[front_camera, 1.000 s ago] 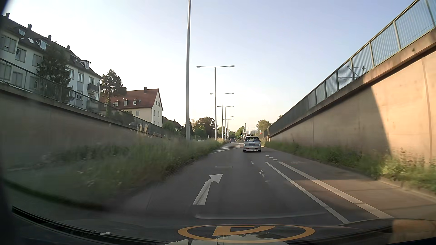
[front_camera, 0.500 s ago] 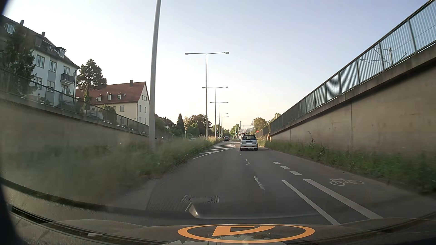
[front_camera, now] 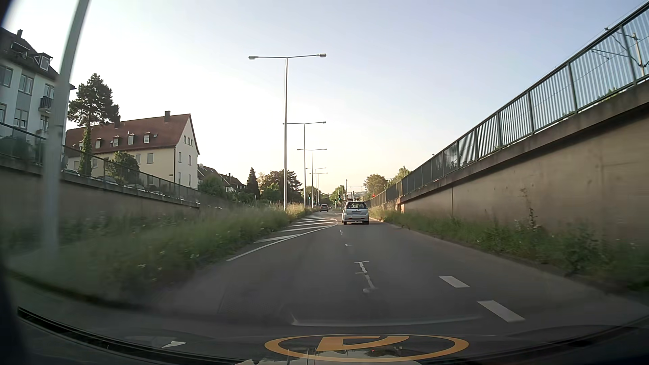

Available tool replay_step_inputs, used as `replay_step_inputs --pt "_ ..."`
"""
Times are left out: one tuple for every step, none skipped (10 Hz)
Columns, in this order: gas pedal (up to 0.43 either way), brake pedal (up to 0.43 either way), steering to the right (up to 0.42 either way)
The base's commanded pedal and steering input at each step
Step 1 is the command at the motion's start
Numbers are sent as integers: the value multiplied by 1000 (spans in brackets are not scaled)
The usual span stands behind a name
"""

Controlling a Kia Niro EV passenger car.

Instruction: Follow the waypoints while adhering to traffic rules and regulations

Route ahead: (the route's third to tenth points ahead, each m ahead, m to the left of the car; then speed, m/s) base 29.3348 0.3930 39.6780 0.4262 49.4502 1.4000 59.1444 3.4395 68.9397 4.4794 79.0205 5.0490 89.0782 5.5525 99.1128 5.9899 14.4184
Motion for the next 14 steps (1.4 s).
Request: replay_step_inputs --pt "130 0 16" --pt "130 0 16" --pt "130 0 15" --pt "130 0 14" --pt "130 0 10" --pt "130 0 7" --pt "130 0 6" --pt "130 0 3" --pt "130 0 -3" --pt "130 0 -9" --pt "130 0 -16" --pt "130 0 -21" --pt "138 0 -25" --pt "157 0 -25"
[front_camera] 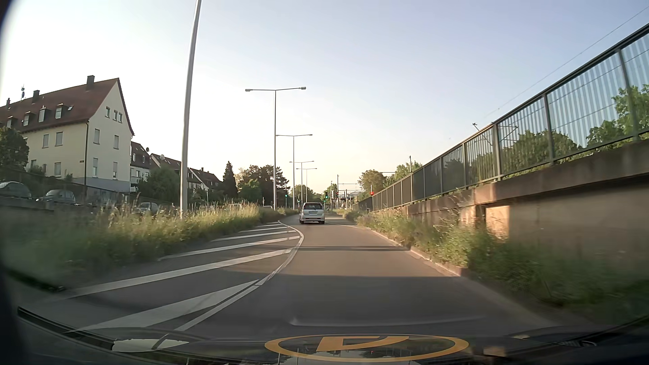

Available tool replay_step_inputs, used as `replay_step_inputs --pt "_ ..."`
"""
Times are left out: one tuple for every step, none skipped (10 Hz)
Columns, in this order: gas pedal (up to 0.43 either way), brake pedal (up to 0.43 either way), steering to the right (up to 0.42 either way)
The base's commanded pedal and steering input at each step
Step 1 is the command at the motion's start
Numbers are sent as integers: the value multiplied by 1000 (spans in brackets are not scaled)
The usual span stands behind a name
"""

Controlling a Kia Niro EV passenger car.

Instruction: Follow the waypoints while adhering to traffic rules and regulations

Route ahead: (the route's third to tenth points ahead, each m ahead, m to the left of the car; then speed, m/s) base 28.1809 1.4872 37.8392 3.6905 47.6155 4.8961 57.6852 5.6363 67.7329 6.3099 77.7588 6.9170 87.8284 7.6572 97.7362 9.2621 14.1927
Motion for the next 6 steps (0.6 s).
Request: replay_step_inputs --pt "169 0 -26" --pt "177 0 -27" --pt "177 0 -29" --pt "177 0 -34" --pt "177 0 -34" --pt "177 0 -36"
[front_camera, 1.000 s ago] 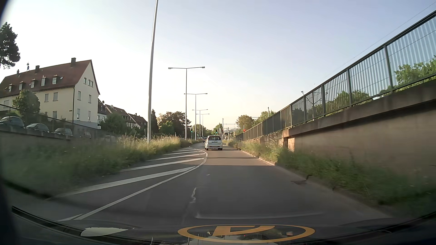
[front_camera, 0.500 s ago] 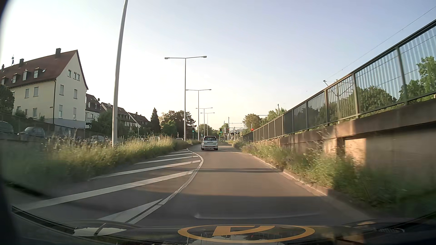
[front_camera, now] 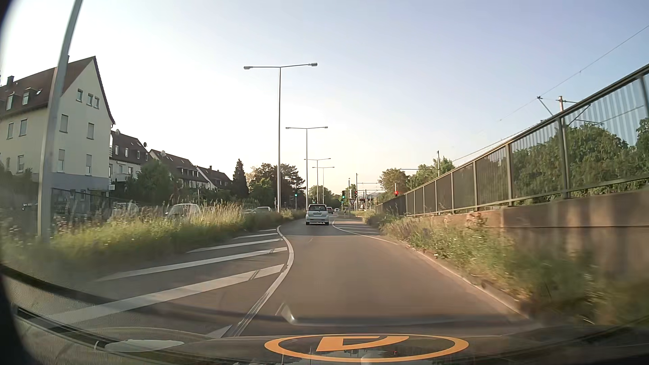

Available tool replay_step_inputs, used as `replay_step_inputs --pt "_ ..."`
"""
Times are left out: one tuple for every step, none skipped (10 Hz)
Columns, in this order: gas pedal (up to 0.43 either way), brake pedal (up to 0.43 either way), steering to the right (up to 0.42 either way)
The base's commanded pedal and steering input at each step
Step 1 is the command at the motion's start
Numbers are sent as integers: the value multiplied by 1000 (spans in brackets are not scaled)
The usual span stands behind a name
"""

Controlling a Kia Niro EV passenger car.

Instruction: Follow the waypoints while adhering to traffic rules and regulations

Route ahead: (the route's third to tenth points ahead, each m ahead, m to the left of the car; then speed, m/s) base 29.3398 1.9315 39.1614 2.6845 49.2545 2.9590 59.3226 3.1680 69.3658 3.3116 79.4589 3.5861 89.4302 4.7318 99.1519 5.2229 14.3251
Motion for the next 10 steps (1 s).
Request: replay_step_inputs --pt "177 0 -37" --pt "177 0 -37" --pt "177 0 -37" --pt "177 0 -37" --pt "177 0 -37" --pt "177 0 -36" --pt "177 0 -35" --pt "189 0 -32" --pt "197 0 -29" --pt "197 0 -28"
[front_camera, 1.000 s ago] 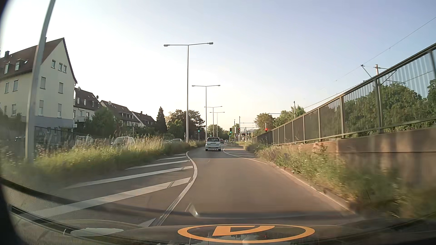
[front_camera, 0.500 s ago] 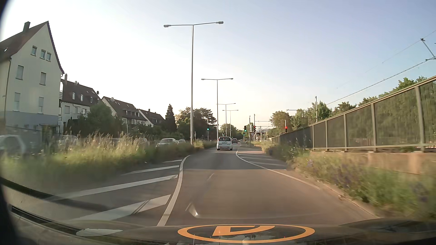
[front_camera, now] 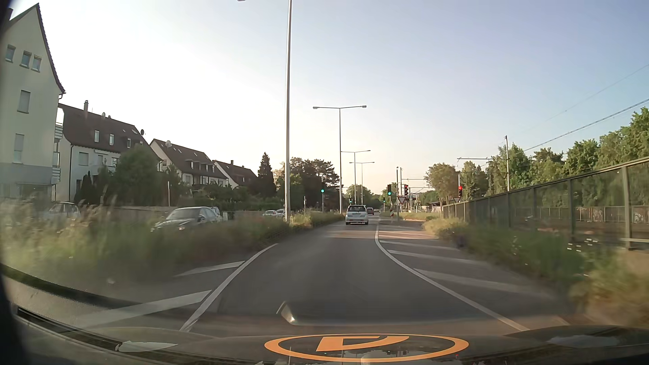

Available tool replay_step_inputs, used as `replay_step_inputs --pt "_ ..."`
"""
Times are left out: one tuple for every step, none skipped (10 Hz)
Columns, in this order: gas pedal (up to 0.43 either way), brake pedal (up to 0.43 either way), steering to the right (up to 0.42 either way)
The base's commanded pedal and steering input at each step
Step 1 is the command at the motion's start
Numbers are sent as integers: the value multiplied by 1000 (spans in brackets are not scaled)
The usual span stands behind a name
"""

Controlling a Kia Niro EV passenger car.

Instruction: Follow the waypoints while adhering to traffic rules and regulations

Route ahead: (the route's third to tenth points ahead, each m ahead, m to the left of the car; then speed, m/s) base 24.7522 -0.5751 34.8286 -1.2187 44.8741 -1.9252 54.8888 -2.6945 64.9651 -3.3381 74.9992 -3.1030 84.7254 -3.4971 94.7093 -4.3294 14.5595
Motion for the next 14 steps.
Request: replay_step_inputs --pt "197 0 -21" --pt "197 0 -13" --pt "197 0 -7" --pt "189 0 1" --pt "177 0 5" --pt "157 0 7" --pt "150 0 9" --pt "150 0 12" --pt "150 0 14" --pt "130 0 14" --pt "118 0 14" --pt "118 0 15" --pt "118 0 15" --pt "118 0 16"
